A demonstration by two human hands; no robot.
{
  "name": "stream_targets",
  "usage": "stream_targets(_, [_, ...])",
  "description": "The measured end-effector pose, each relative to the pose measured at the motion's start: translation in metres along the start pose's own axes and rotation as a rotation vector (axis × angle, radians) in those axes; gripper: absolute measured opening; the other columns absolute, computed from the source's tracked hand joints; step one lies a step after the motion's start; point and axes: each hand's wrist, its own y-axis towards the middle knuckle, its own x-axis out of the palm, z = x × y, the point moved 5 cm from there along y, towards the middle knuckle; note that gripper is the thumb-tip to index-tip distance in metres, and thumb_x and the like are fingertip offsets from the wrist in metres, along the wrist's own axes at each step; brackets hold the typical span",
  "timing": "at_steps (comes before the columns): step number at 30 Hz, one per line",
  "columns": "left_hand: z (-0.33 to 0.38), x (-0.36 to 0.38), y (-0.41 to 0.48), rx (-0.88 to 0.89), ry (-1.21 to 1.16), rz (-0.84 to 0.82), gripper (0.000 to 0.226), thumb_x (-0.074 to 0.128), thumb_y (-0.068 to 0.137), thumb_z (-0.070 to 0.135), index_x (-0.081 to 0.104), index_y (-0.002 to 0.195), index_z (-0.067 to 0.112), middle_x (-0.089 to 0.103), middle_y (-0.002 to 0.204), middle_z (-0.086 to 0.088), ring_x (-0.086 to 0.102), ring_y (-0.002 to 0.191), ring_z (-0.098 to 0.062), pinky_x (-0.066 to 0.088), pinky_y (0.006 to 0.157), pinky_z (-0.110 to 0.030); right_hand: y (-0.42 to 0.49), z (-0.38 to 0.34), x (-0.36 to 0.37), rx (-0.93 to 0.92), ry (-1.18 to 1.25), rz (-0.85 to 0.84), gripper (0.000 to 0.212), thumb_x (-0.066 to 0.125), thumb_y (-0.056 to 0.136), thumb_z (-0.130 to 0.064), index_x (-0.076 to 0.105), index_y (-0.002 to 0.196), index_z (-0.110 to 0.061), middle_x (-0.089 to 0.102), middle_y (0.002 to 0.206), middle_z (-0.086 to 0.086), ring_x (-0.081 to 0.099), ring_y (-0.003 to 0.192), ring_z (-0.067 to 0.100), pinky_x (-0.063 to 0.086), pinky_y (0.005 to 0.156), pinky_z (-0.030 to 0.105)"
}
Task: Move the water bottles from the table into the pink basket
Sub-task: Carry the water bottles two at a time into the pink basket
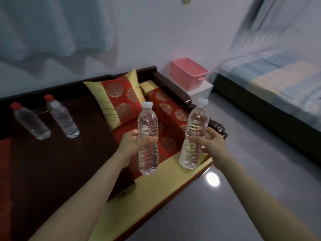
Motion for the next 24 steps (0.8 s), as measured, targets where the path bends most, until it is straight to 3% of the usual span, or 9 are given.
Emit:
stream_targets(4, [0.009,0.112,0.027,0.011,-0.007,-0.042,0.039,0.091,0.06,0.023,0.073,0.094,0.016,0.079,0.083,0.004,0.075,0.072,-0.009,0.051,0.054,-0.014,0.013,0.007,-0.112,-0.008,0.002,0.06,0.054,0.09,0.061,-0.015,0.065,0.108,-0.023,0.078,0.091,0.004,0.076,0.079,0.022,0.06,0.071,0.04])
stream_targets(6, [0.016,0.192,0.044,0.025,-0.002,-0.062,0.04,0.091,0.06,0.023,0.073,0.095,0.016,0.079,0.085,0.004,0.075,0.075,-0.011,0.053,0.057,-0.017,0.031,0.01,-0.188,-0.005,0.028,0.059,0.054,0.089,0.062,-0.014,0.064,0.108,-0.024,0.079,0.09,0.004,0.076,0.077,0.02,0.06,0.067,0.037])
stream_targets(9, [0.021,0.247,0.064,0.007,-0.03,-0.075,0.038,0.09,0.061,0.021,0.073,0.095,0.016,0.079,0.09,-0.001,0.075,0.078,-0.015,0.054,0.061,-0.022,0.05,0.012,-0.24,0.007,0.021,0.065,0.053,0.09,0.061,-0.019,0.063,0.106,-0.024,0.079,0.086,0.0,0.076,0.075,0.018,0.058,0.056,0.028])
stream_targets(14, [0.035,0.374,0.112,-0.018,-0.026,-0.104,0.043,0.09,0.058,0.018,0.069,0.096,0.015,0.079,0.083,0.002,0.074,0.066,-0.009,0.05,0.046,-0.018,0.099,0.011,-0.365,0.015,0.051,0.12,0.06,0.093,0.056,-0.025,0.064,0.108,-0.019,0.079,0.084,0.001,0.077,0.075,0.019,0.057,0.053,0.027])
stream_targets(19, [0.044,0.458,0.166,-0.035,0.016,-0.129,0.05,0.09,0.06,0.013,0.069,0.105,0.008,0.078,0.096,-0.008,0.073,0.093,-0.028,0.057,0.084,-0.047,0.163,0.016,-0.437,0.034,0.105,0.131,0.058,0.092,0.059,-0.022,0.064,0.11,-0.016,0.079,0.083,0.001,0.076,0.072,0.018,0.057,0.053,0.027])
stream_targets(24, [0.047,0.522,0.238,0.007,0.022,-0.086,0.038,0.087,0.064,0.014,0.072,0.099,0.01,0.078,0.094,-0.008,0.074,0.088,-0.022,0.059,0.075,-0.038,0.247,0.023,-0.484,0.066,0.098,0.113,0.055,0.09,0.062,-0.021,0.064,0.109,-0.014,0.079,0.083,0.003,0.076,0.073,0.018,0.057,0.054,0.028])
